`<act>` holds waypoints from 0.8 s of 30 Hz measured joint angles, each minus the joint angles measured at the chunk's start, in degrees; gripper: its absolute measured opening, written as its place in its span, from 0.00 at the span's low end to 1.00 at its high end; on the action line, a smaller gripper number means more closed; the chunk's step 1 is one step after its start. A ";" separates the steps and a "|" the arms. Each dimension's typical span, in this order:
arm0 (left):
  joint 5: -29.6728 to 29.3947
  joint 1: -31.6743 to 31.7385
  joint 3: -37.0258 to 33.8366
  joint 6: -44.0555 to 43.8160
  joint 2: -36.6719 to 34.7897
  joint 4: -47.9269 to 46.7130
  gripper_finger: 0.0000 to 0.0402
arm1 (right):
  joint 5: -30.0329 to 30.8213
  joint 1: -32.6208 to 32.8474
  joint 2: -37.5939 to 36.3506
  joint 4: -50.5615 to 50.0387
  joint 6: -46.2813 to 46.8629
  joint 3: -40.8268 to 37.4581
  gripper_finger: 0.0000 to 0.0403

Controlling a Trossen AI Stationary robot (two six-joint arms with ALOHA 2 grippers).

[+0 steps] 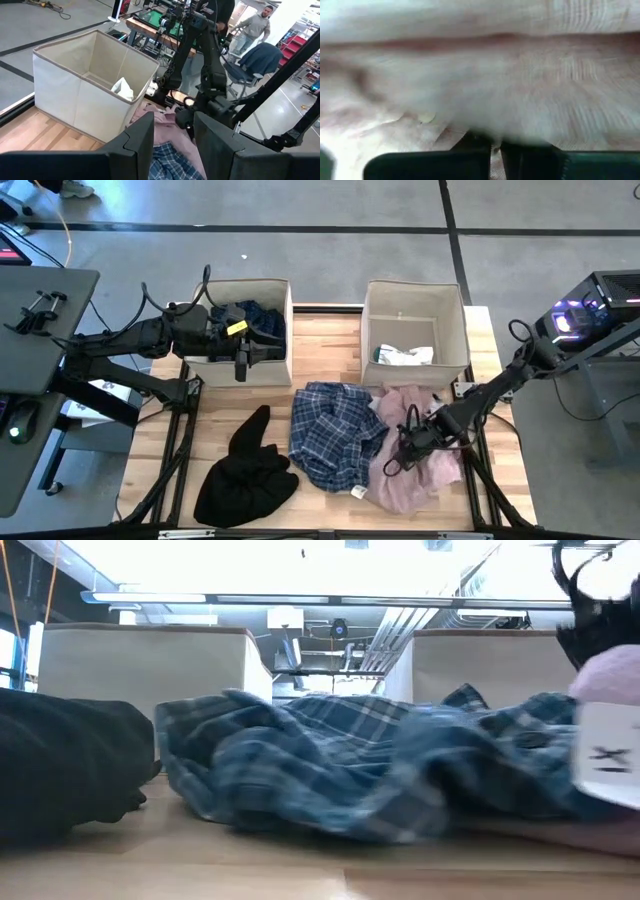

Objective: Sort clothes
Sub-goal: Put the pink shirt into the right laundry bin

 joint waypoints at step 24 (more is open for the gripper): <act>0.02 0.01 0.00 0.13 0.01 0.01 0.31 | 17.03 -0.40 -0.07 -0.09 -18.10 27.44 0.00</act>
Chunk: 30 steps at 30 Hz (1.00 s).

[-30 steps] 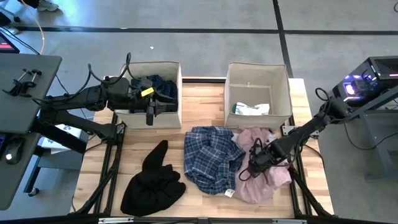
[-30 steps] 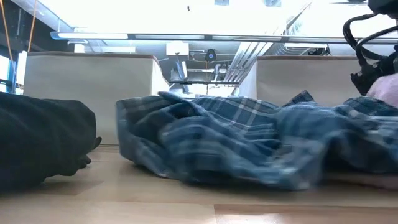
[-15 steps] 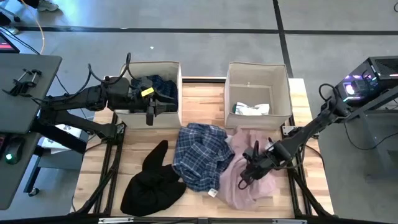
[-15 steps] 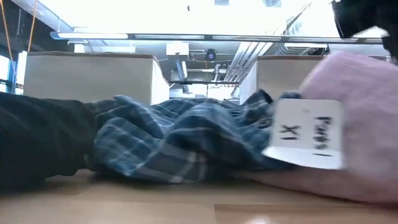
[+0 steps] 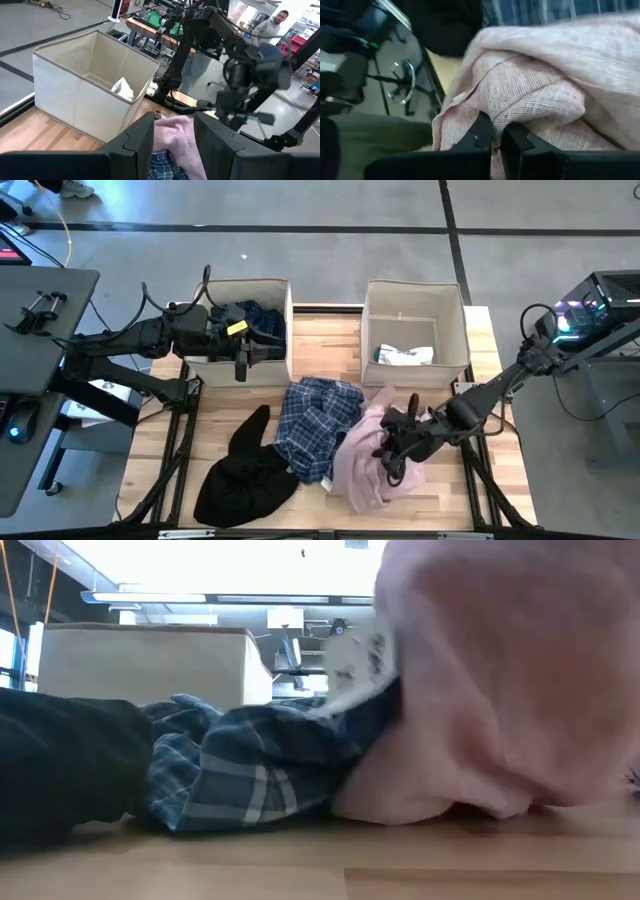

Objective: Sort clothes
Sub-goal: Put the pink shirt into the right laundry bin

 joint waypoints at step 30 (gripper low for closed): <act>0.07 -0.02 0.02 -0.08 -0.01 0.39 0.31 | 38.90 -3.62 -0.09 -7.33 -53.80 47.63 0.00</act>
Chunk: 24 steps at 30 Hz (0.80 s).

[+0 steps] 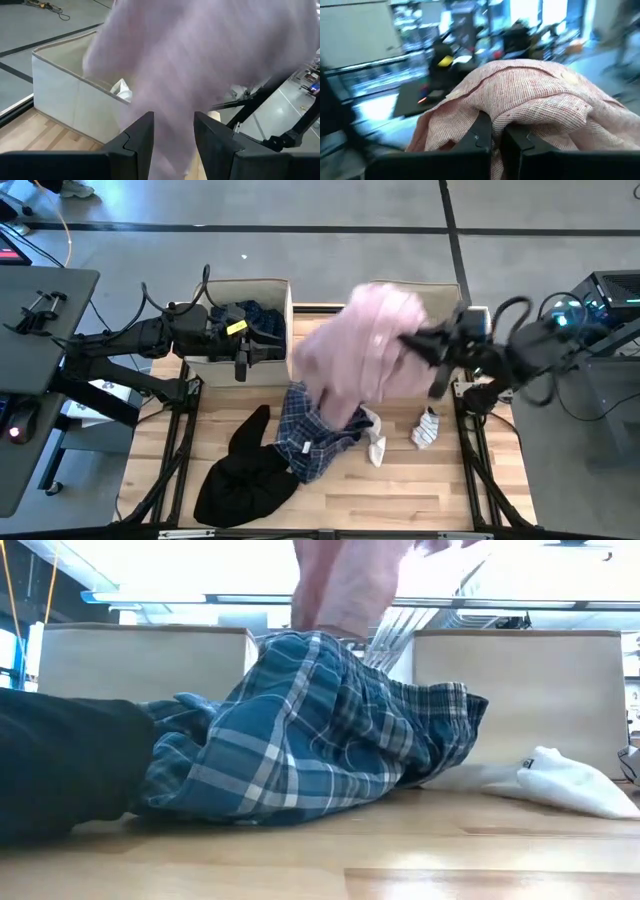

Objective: Sort clothes
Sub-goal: Put the pink shirt into the right laundry bin

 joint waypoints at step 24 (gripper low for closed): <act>-1.02 0.01 -0.01 0.11 0.00 -0.01 0.31 | 21.38 -9.22 -1.11 -28.04 0.09 15.11 0.01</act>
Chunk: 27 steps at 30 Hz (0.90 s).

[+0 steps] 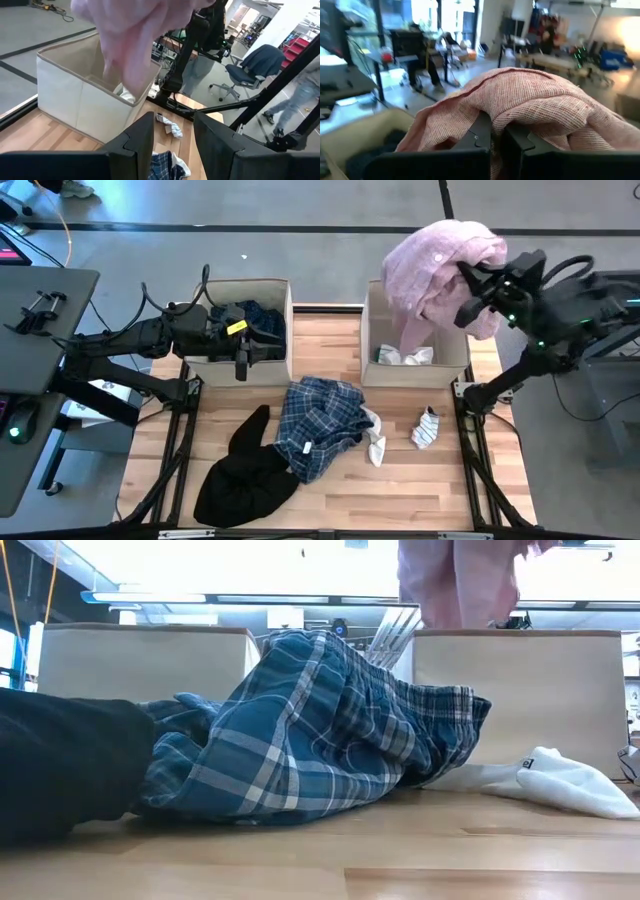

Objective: Sort clothes
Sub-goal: Put the pink shirt into the right laundry bin

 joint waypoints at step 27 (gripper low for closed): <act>-2.44 0.01 0.01 0.47 0.00 0.03 0.31 | -43.56 -38.62 -2.08 -9.19 12.98 -36.06 0.02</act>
